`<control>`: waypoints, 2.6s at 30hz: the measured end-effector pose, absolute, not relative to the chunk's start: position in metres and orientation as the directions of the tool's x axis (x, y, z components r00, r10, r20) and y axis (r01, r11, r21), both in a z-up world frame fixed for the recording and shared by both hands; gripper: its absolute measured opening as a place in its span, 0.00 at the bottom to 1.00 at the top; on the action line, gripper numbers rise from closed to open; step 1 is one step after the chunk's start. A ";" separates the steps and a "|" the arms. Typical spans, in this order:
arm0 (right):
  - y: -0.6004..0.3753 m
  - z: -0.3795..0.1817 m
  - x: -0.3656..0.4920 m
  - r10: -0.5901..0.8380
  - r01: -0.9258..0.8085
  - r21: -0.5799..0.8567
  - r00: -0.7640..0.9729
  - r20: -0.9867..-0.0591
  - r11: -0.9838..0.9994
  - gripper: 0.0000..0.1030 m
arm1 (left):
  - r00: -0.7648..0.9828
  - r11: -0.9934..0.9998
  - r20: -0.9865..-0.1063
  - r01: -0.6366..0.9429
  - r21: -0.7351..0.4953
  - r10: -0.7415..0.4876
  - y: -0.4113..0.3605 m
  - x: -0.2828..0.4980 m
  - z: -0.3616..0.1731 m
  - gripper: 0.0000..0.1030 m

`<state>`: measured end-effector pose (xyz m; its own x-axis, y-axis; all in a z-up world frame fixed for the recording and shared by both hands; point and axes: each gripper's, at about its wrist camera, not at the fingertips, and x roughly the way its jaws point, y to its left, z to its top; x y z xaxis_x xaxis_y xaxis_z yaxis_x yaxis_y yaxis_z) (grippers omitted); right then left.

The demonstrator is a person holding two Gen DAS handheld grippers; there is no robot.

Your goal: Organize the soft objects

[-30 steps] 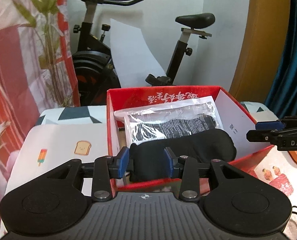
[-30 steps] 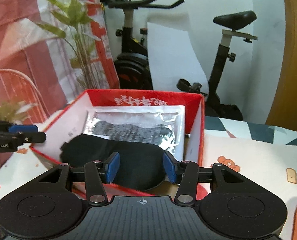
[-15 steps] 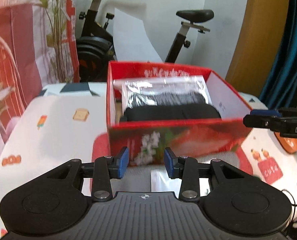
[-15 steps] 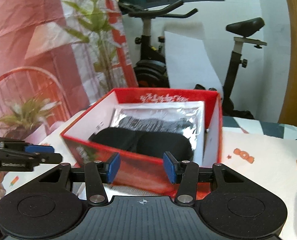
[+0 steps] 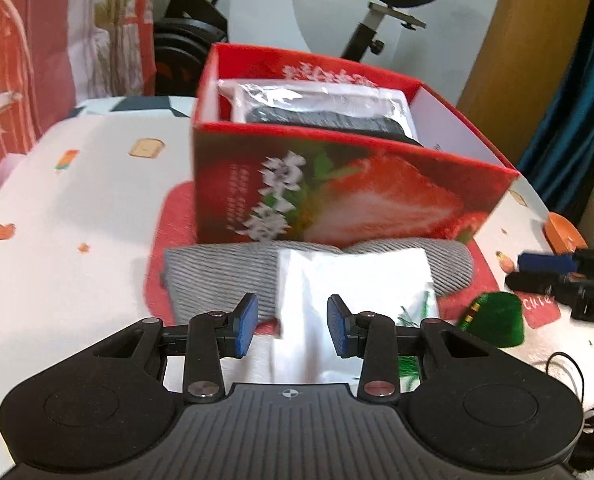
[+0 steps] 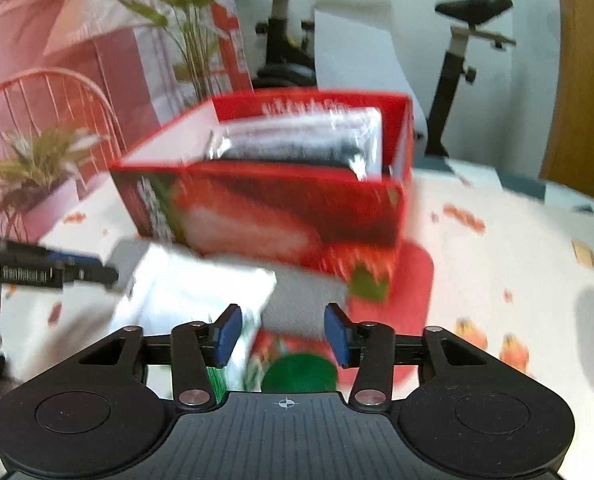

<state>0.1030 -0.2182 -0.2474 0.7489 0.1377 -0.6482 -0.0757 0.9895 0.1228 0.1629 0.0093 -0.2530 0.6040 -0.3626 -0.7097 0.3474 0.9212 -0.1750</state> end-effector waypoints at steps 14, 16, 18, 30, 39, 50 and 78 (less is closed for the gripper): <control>-0.229 -0.294 0.094 0.185 -0.090 0.168 0.662 -0.726 0.982 0.49 | 0.574 0.927 -0.740 0.325 -0.189 -0.352 -0.004 0.160 -0.265 0.39; -0.224 -0.296 0.096 0.203 -0.110 0.174 0.656 -0.727 0.979 0.48 | 0.573 0.929 -0.743 0.318 -0.189 -0.347 -0.003 0.161 -0.266 0.39; -0.221 -0.295 0.099 0.219 -0.125 0.182 0.651 -0.727 0.975 0.48 | 0.572 0.930 -0.745 0.315 -0.187 -0.344 -0.004 0.161 -0.266 0.39; -0.200 -0.284 0.116 0.286 -0.180 0.223 0.655 -0.700 0.958 0.45 | 0.565 0.932 -0.751 0.304 -0.197 -0.343 -0.004 0.161 -0.269 0.39; -0.184 -0.274 0.130 0.295 -0.222 0.195 0.682 -0.669 0.955 0.43 | 0.553 0.933 -0.758 0.288 -0.218 -0.347 -0.001 0.160 -0.275 0.39; -0.189 -0.280 0.143 0.314 -0.223 0.222 0.715 -0.625 0.949 0.44 | 0.546 0.926 -0.756 0.306 -0.221 -0.361 -0.006 0.158 -0.272 0.39; -0.240 -0.300 0.114 0.328 -0.134 0.333 0.692 -0.643 0.934 0.47 | 0.397 0.829 -0.738 0.386 -0.405 -0.546 -0.082 0.185 -0.280 0.39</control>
<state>0.1140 -0.2400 -0.3004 0.6924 0.3281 -0.6426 -0.1336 0.9335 0.3326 0.1851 -0.0820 -0.2797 0.3973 -0.5457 -0.7379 0.3861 0.8288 -0.4050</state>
